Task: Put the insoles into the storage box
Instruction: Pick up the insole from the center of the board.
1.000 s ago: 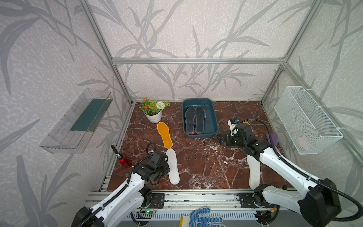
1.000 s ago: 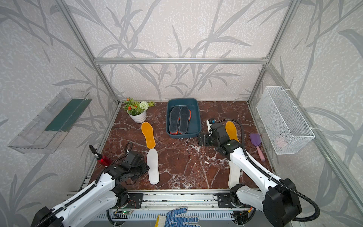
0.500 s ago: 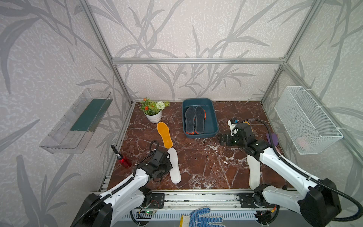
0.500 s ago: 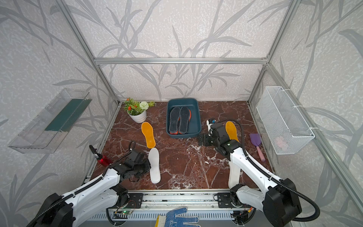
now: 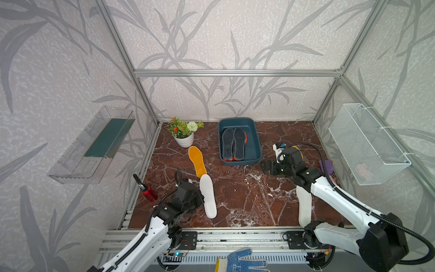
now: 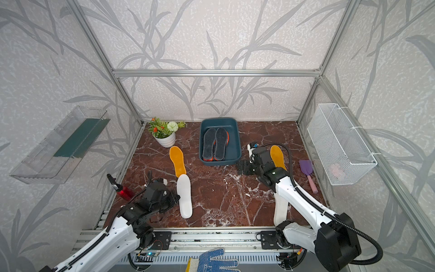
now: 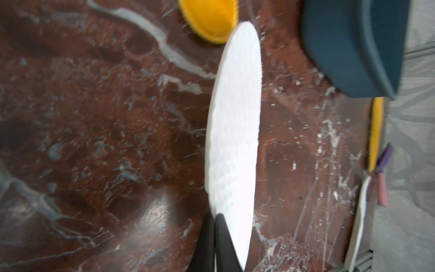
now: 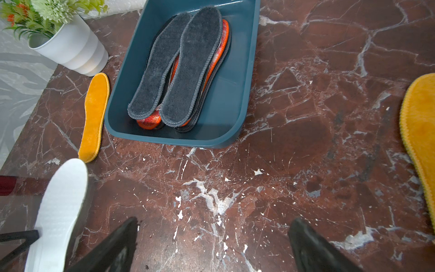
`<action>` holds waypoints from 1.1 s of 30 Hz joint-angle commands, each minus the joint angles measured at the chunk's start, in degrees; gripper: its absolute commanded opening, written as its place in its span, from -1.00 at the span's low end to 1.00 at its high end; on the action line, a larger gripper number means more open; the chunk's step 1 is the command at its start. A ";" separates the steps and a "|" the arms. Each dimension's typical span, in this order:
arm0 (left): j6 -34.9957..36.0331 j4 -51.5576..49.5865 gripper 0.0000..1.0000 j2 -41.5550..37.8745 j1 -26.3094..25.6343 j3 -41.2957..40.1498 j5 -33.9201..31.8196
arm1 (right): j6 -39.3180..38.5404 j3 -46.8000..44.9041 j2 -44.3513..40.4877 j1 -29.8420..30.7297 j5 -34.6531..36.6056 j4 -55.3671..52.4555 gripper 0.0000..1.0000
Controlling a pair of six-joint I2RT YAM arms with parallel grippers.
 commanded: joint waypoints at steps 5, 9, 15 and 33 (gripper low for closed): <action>6.51 4.50 -1.00 -12.66 -0.20 -0.14 1.08 | 0.50 1.67 -0.26 0.15 -4.08 1.06 0.95; 11.35 11.27 -1.00 -9.68 -0.16 2.52 1.72 | 0.43 1.44 -0.87 0.13 -9.49 3.36 0.87; 17.47 18.92 -1.00 4.98 -0.19 10.92 3.01 | 1.86 0.61 -0.72 1.71 -19.17 9.31 0.69; 20.38 33.58 -1.00 19.92 -1.53 16.62 9.22 | 9.87 4.27 11.74 13.86 -29.75 27.20 -0.29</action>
